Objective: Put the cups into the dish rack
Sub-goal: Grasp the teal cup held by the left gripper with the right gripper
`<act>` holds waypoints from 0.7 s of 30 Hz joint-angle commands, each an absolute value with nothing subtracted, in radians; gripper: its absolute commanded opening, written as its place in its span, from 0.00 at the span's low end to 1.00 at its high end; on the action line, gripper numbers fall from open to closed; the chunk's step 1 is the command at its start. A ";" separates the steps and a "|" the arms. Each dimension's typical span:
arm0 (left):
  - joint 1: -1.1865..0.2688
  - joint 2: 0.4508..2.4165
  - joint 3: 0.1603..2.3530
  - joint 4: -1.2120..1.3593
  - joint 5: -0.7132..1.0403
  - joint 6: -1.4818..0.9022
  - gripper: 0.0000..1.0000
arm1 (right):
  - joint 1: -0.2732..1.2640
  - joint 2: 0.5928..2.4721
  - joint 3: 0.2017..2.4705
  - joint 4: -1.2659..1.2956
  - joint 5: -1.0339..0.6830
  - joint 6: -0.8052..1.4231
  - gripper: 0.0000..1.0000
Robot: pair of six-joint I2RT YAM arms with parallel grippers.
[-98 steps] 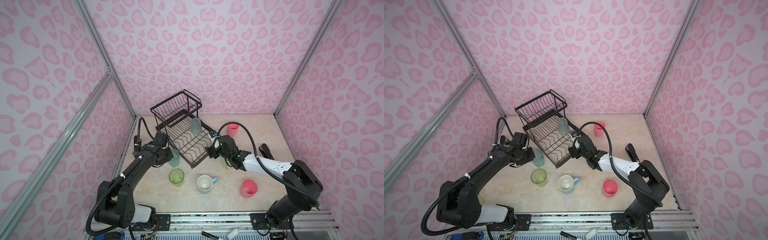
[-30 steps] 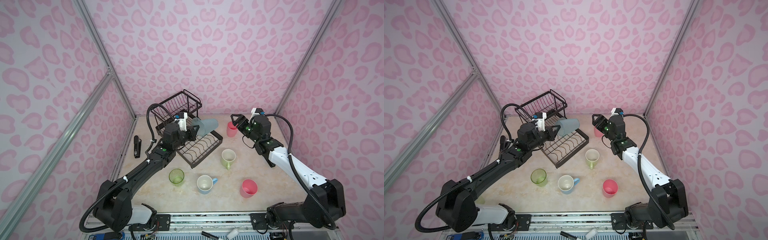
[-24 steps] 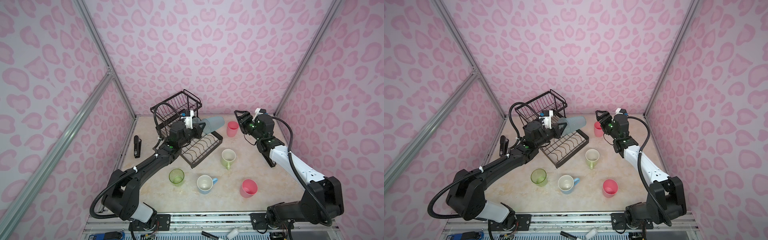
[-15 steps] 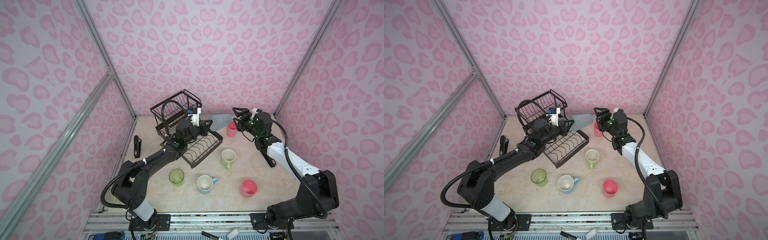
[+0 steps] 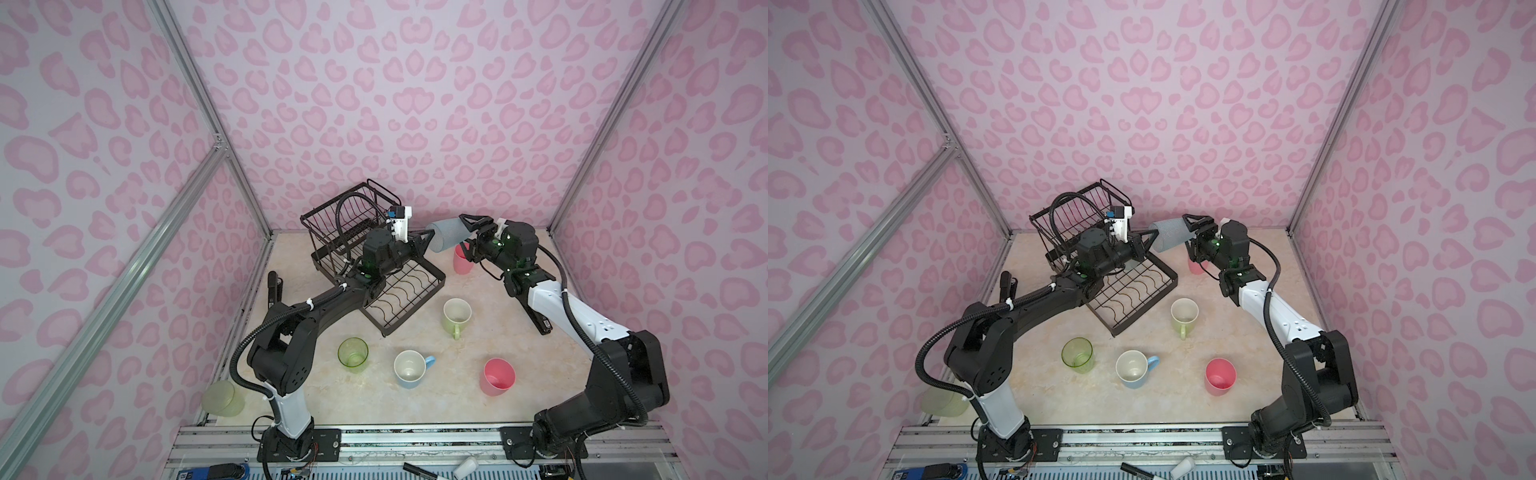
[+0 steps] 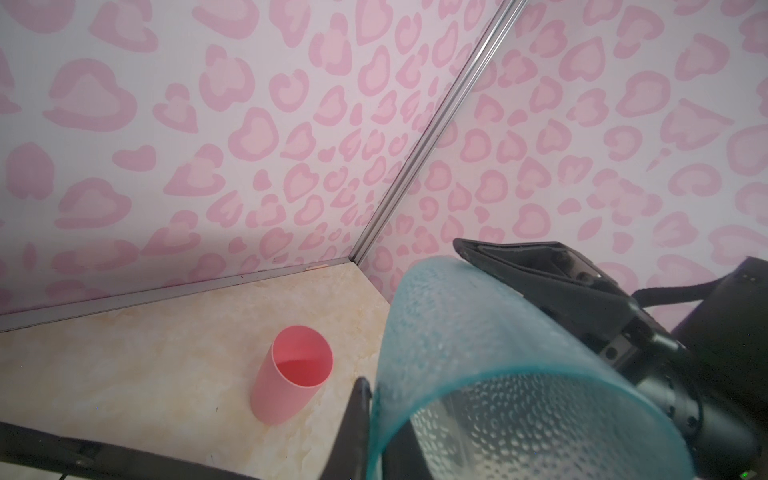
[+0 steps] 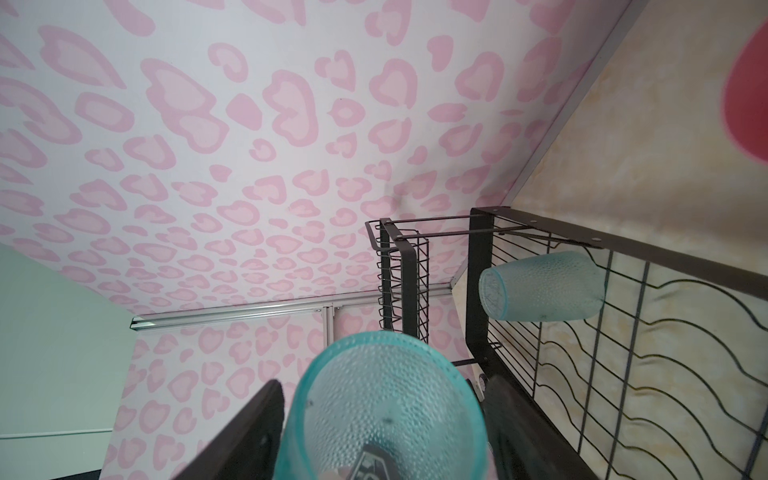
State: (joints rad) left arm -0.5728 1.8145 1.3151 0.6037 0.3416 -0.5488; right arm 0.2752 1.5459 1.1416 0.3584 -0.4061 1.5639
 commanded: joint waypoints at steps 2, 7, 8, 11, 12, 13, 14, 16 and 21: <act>-0.579 1.839 1.339 0.694 0.373 -0.563 0.06 | 0.278 1.575 1.149 0.426 -0.436 1.617 0.75; -0.585 1.865 1.339 0.714 0.385 -0.578 0.06 | 0.278 1.602 1.153 0.482 -0.446 1.660 0.75; -0.587 1.869 1.368 0.716 0.385 -0.580 0.06 | 0.278 1.604 1.153 0.488 -0.446 1.662 0.75; -0.589 1.877 1.374 0.715 0.385 -0.581 0.07 | 0.278 1.603 1.154 0.494 -0.442 1.661 0.74; -0.590 1.878 1.374 0.715 0.385 -0.582 0.08 | 0.278 1.603 1.153 0.497 -0.439 1.661 0.71; -0.590 1.881 1.376 0.714 0.384 -0.583 0.08 | 0.279 1.601 1.151 0.502 -0.440 1.662 0.68; -0.589 1.881 1.376 0.713 0.383 -0.583 0.10 | 0.278 1.601 1.151 0.507 -0.438 1.663 0.66; -0.590 1.884 1.379 0.706 0.379 -0.584 0.16 | 0.279 1.601 1.149 0.514 -0.436 1.656 0.62; -0.589 1.877 1.368 0.704 0.367 -0.582 0.40 | 0.280 1.594 1.145 0.507 -0.416 1.626 0.59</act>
State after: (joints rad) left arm -0.5903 1.8755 1.3617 0.6609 0.3737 -0.5835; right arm 0.2794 1.5982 1.1496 0.4725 -0.4294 1.6512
